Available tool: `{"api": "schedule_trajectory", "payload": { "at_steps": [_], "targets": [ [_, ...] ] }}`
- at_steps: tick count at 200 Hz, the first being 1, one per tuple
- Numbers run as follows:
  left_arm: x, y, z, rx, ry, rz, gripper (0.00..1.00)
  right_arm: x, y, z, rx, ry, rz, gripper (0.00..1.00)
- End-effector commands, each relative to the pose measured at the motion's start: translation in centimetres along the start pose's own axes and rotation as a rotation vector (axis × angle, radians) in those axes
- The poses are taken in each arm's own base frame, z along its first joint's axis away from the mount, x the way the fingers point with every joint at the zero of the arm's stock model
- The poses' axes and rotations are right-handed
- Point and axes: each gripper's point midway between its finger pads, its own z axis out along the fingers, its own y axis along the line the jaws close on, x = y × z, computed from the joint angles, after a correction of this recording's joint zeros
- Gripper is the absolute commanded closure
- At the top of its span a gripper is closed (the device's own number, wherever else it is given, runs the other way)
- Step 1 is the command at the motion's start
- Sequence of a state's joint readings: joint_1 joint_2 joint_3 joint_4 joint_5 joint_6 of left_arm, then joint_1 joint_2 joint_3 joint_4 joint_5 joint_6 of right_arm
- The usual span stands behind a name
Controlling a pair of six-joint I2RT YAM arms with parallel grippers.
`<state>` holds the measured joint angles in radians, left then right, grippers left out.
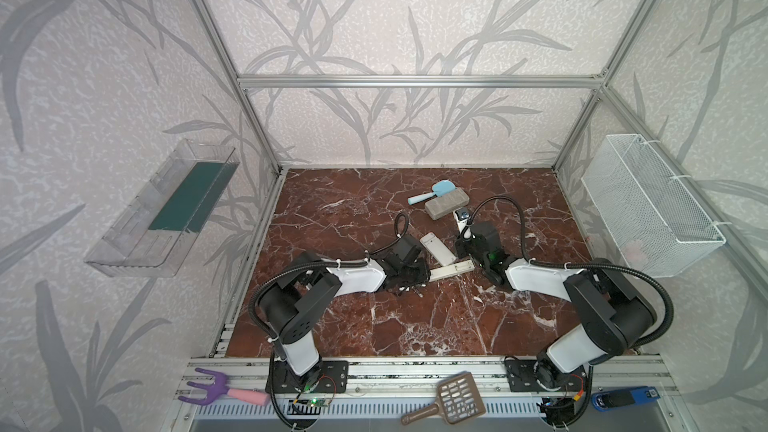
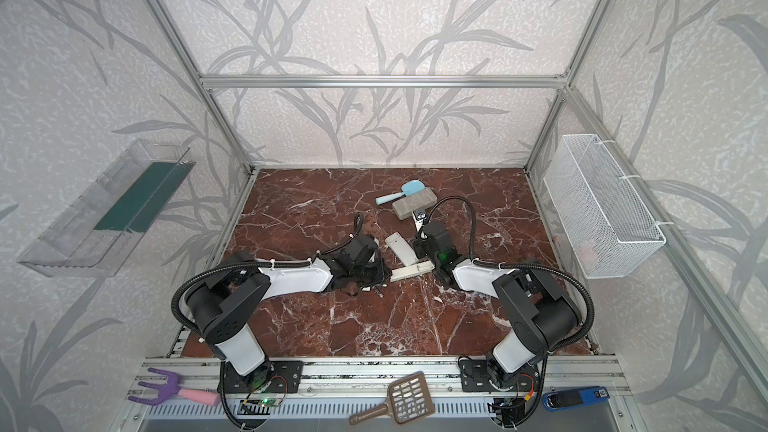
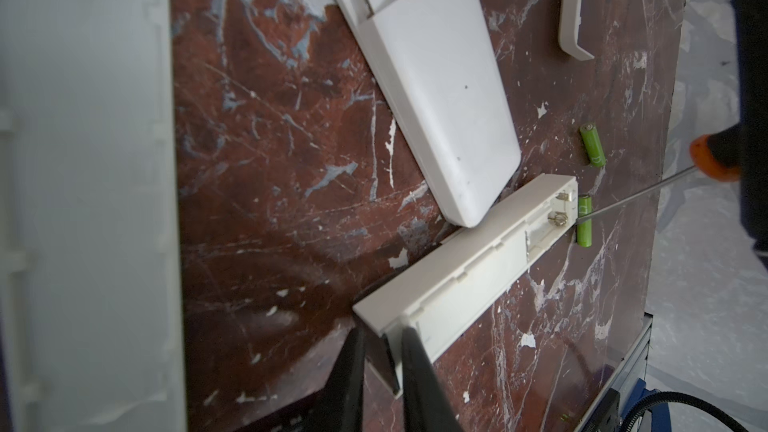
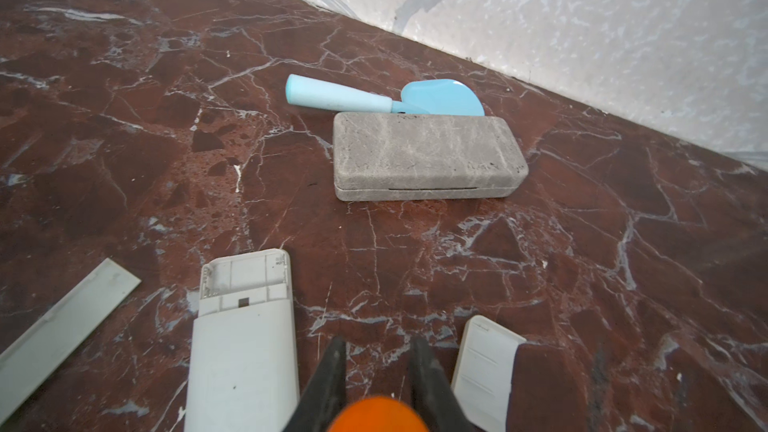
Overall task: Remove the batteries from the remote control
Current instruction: 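Release the remote with the left gripper while the right gripper sets down the screwdriver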
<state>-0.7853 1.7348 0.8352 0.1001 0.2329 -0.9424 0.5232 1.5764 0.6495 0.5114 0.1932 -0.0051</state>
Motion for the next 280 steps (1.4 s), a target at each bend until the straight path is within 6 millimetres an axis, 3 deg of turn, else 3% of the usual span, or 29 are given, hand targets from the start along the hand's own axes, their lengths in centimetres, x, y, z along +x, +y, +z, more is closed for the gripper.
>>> {"api": "schedule_trajectory", "payload": {
  "at_steps": [1, 41, 95, 136, 161, 198, 236, 280],
  "targets": [
    [2.2, 4.1, -0.2, -0.150, 0.068, -0.013, 0.81, -1.0, -1.9, -1.1, 0.061, -0.014, 0.091, 1.00],
    [1.5, 3.3, -0.9, -0.142, 0.050, 0.006, 0.80, -1.0, -6.7, -2.9, 0.204, 0.031, 0.219, 1.00],
    [0.4, 1.8, -2.0, -0.131, 0.027, 0.059, 0.74, -2.3, -11.0, -6.0, 0.380, 0.070, 0.181, 1.00],
    [-0.4, 0.5, -2.7, -0.110, 0.016, 0.111, 0.65, -0.2, -13.2, -4.5, 0.402, 0.332, 0.131, 1.00],
    [-0.9, -0.3, -3.2, -0.091, 0.002, 0.135, 0.60, 2.1, -14.2, -3.6, 0.427, 0.528, 0.087, 1.00],
    [-1.5, -1.2, -4.1, -0.073, -0.017, 0.176, 0.56, 4.8, -14.7, -3.2, 0.429, 0.733, 0.080, 1.00],
    [-2.1, -1.8, -5.2, -0.069, -0.045, 0.216, 0.54, 5.7, -14.8, -2.4, 0.408, 0.793, 0.093, 1.00],
    [-3.2, -2.1, -6.9, -0.078, -0.098, 0.255, 0.55, 5.0, -15.6, -0.2, 0.393, 0.824, 0.127, 1.00]
  ]
}}
